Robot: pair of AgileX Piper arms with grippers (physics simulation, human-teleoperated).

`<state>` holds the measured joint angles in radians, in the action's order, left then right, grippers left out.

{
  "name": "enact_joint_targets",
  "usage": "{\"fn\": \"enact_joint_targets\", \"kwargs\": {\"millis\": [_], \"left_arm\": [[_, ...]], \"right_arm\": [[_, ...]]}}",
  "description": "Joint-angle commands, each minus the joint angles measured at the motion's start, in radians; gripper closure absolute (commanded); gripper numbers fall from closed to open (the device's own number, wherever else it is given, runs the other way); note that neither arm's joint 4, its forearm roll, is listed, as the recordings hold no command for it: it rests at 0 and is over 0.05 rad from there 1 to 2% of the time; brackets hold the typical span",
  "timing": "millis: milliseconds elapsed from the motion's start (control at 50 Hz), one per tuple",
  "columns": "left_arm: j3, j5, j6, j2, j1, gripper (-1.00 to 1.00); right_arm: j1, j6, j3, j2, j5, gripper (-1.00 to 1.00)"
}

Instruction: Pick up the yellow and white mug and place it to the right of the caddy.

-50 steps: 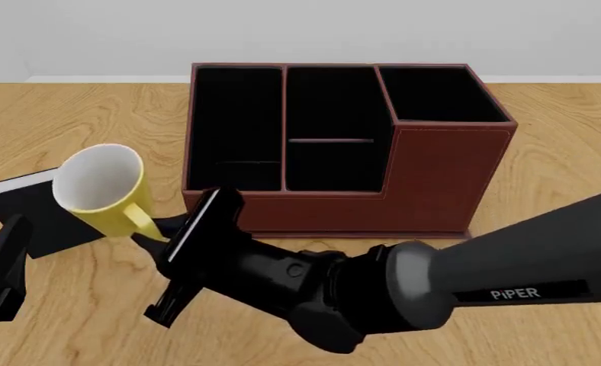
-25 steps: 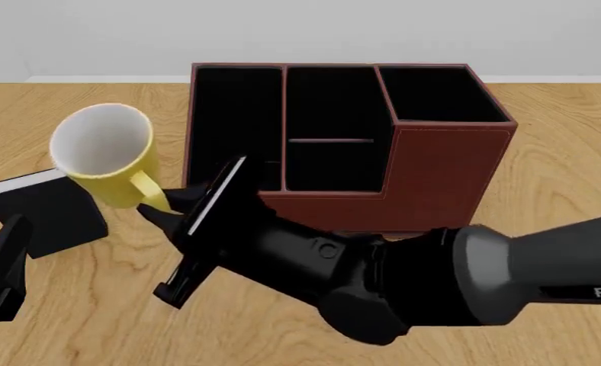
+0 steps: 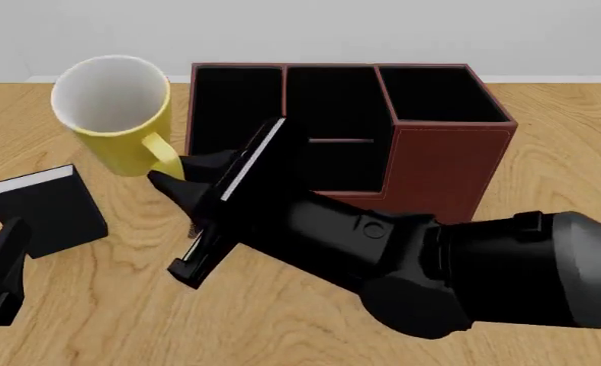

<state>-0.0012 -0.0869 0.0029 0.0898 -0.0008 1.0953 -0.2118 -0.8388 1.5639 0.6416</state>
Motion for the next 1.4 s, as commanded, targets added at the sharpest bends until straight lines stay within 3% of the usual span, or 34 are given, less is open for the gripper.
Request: {"fn": "enact_joint_targets", "kwargs": {"millis": [20, 540, 1400], "left_arm": [[-0.001, 0.037, -0.001, -0.036, 0.0, -1.0], [-0.001, 0.059, -0.003, -0.058, 0.0, -1.0], [-0.005, 0.078, -0.003, -0.075, 0.0, -1.0]], "right_arm": [[-0.014, -0.019, 0.025, -0.051, 0.0, 1.0], [-0.083, -0.067, 0.124, -0.277, -0.063, 1.0], [-0.242, -0.087, 0.253, -0.539, -0.134, 1.0]]}}
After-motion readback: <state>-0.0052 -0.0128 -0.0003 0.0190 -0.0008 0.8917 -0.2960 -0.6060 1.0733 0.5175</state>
